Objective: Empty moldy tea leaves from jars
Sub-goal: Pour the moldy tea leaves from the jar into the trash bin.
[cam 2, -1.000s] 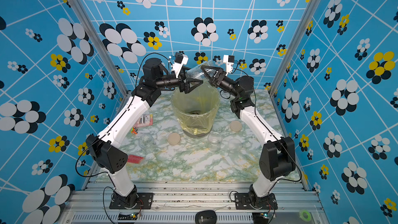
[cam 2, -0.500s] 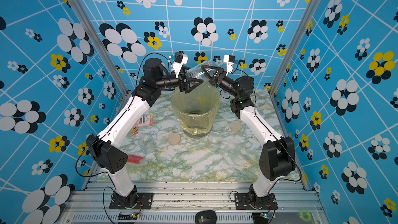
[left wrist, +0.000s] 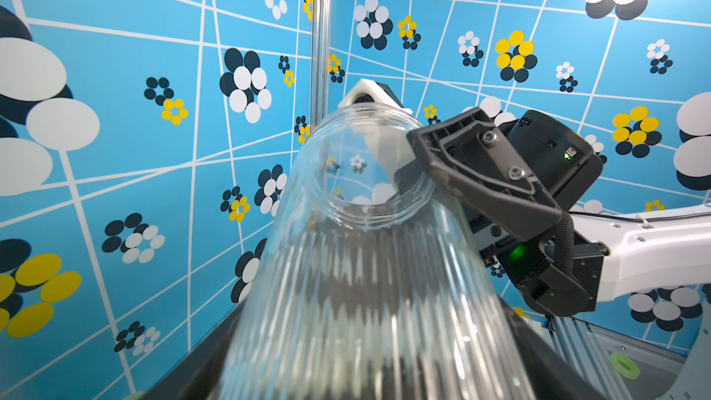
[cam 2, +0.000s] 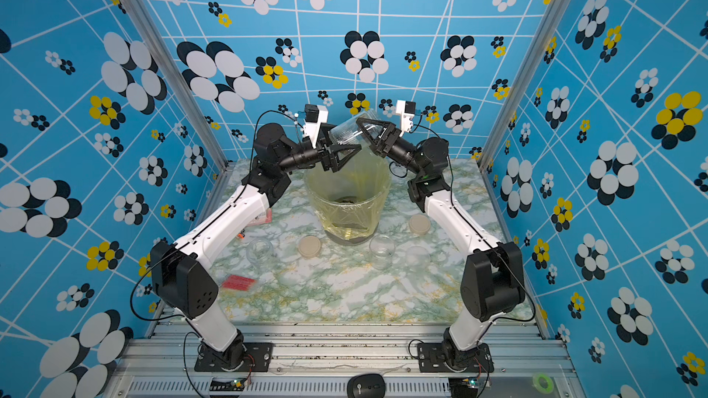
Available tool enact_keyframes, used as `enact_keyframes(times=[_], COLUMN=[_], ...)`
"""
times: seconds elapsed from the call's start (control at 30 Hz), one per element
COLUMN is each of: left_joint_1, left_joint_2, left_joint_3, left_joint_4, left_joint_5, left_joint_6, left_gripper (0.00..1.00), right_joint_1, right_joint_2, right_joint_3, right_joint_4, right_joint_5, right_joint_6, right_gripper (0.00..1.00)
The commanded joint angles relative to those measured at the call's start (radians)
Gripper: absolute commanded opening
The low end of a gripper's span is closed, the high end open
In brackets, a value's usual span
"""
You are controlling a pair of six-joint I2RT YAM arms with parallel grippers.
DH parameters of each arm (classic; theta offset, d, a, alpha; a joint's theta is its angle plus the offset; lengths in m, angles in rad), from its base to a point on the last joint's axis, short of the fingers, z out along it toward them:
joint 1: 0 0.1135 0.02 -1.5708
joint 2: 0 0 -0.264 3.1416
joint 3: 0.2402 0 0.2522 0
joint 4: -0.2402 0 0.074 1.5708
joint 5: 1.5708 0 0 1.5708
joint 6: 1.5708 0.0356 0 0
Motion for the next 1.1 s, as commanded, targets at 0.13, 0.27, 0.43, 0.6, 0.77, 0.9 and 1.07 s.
enact_keyframes(times=[0.13,0.27,0.43,0.6,0.77,0.9,1.07], left_joint_1=[-0.01,-0.027,-0.045,-0.054,-0.063,-0.071,-0.071], left_joint_2=[-0.026,-0.015,0.003,0.023,0.044,0.055,0.062], left_joint_3=[-0.125,-0.15,-0.171,-0.164,-0.161,-0.189,-0.219], left_joint_4=[0.402,0.488,0.585,0.648,0.687,0.722,0.751], left_joint_5=[-0.11,-0.142,-0.182,-0.2,-0.21,-0.219,-0.229], left_joint_6=[-0.025,-0.021,-0.021,-0.031,-0.032,-0.035,-0.048], left_gripper=[0.89,0.91,0.93,0.93,0.93,0.93,0.93], right_joint_1=[0.016,0.019,0.029,0.032,0.032,0.032,0.033], right_joint_2=[-0.042,-0.053,-0.058,-0.06,-0.056,-0.059,-0.061], right_joint_3=[0.002,0.002,0.013,0.02,0.032,0.039,0.047], right_joint_4=[0.065,0.058,0.04,0.039,0.056,0.051,0.049], right_joint_5=[0.034,0.034,0.03,0.031,0.031,0.028,0.025], right_joint_6=[0.109,0.123,0.13,0.151,0.186,0.189,0.194], right_gripper=[0.4,0.39,0.39,0.38,0.38,0.37,0.37])
